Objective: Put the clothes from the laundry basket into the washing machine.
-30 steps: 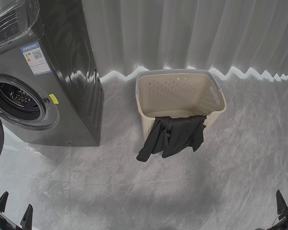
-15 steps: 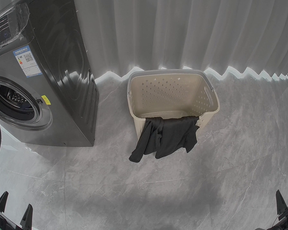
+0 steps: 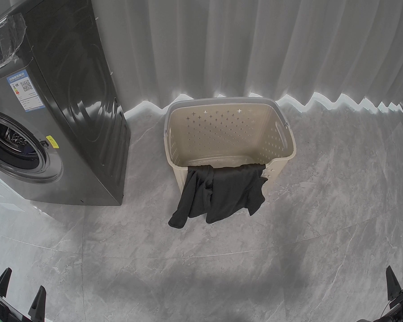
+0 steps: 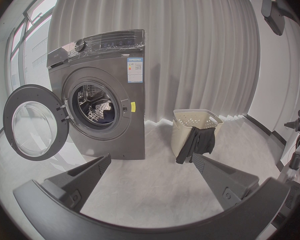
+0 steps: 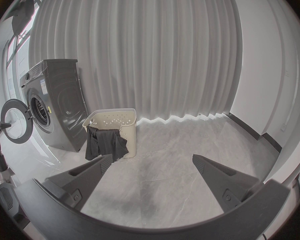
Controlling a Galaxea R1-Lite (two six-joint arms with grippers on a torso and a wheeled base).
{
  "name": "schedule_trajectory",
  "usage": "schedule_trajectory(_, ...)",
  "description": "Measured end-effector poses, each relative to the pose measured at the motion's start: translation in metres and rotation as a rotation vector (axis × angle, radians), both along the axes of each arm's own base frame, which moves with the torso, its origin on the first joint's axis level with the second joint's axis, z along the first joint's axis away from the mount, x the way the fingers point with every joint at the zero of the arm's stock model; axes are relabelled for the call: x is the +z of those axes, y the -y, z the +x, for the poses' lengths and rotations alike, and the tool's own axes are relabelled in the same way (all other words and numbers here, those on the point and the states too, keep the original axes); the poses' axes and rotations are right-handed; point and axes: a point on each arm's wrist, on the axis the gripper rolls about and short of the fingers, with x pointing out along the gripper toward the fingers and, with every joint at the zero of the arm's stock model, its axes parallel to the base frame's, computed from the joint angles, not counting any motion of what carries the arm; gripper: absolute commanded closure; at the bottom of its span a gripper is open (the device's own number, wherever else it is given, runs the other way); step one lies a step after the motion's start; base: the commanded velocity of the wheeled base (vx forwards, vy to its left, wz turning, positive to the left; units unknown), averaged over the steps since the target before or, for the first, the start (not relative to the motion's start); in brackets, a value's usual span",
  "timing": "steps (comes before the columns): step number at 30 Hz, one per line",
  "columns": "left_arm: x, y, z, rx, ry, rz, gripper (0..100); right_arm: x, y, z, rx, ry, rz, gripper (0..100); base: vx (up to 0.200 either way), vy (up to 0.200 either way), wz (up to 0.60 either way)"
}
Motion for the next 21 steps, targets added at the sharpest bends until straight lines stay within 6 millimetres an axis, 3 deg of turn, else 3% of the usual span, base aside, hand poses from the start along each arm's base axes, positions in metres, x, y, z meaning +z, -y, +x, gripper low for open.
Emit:
schedule_trajectory(11, 0.0, 0.0, 0.0, -0.001, 0.0, -0.001, 0, 0.0, 0.0, 0.0, 0.0, 0.001, 0.01, 0, 0.2, 0.0, 0.0)
schedule_trajectory(18, 0.0, 0.0, 0.0, 0.0, 0.0, -0.002, 0, 0.001, -0.001, 0.0, 0.049, 0.012, -0.011, 0, 0.0, 0.0, 0.0)
schedule_trajectory(21, 0.0, 0.0, 0.0, 0.0, 0.0, -0.003, 0, 0.012, -0.001, -0.003, 0.057, 0.053, -0.014, 0, 0.0, 0.0, 0.0)
